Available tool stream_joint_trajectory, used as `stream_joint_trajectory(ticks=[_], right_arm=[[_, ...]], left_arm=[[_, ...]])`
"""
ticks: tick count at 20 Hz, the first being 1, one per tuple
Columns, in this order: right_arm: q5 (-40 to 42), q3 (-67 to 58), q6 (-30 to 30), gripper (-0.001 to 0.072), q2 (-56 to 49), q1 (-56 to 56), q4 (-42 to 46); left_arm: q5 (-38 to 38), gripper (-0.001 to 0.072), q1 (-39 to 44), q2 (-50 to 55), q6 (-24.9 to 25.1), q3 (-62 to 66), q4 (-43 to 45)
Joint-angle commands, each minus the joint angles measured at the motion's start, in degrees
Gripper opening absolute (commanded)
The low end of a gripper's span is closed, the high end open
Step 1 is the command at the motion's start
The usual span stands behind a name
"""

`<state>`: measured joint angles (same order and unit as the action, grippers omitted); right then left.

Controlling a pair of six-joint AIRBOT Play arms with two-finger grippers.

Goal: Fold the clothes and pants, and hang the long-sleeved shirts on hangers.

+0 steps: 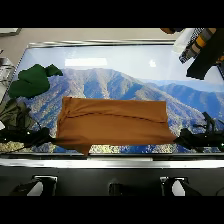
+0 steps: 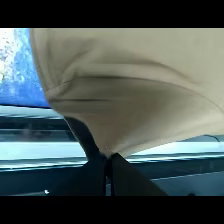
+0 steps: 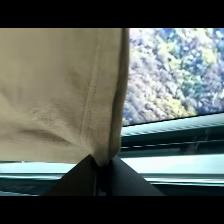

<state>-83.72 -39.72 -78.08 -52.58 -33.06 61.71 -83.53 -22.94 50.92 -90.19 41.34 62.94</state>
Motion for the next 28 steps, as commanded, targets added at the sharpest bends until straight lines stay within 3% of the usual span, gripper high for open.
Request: stream_joint_trajectory(ticks=[1, 3, 7, 13, 18, 26, 27, 28], right_arm=[[3.30, -0.76, 0.96, 0.0026, 0.81, 3.65, -4.44], [9.64, -3.58, 0.85, 0.0026, -3.87, 12.50, -1.07], [17.33, -14.40, -6.73, 0.0026, -15.89, 21.75, 8.98], [17.68, -29.70, -8.31, 0.0026, -29.53, 21.84, 10.10], [18.64, -35.04, -8.33, 0.0026, -35.19, 21.84, 9.88], [22.91, -35.50, -8.59, 0.0030, -42.36, 21.90, 7.48], [22.86, -35.50, -9.51, 0.0084, -42.80, 21.88, 6.99], [22.73, -35.60, -11.13, 0.0245, -42.66, 21.77, 6.32]], left_arm=[[3.82, 0.0012, 3.89, 1.99, 2.29, 3.78, 0.20], [6.64, 0.0012, 7.10, 8.11, 2.82, 8.33, 0.35], [8.59, 0.0012, 9.99, 23.15, 2.82, 21.99, 0.31], [6.43, 0.0011, 10.78, 40.87, 2.67, 42.82, 0.09], [5.53, 0.0012, 10.78, 49.81, 1.40, 55.45, -0.87], [9.77, 0.0015, 11.74, 60.06, -0.04, 60.13, -4.55], [10.91, 0.0047, 11.85, 60.57, -0.07, 60.13, -4.92], [11.69, 0.0182, 11.85, 60.65, -0.07, 60.13, -4.92]])
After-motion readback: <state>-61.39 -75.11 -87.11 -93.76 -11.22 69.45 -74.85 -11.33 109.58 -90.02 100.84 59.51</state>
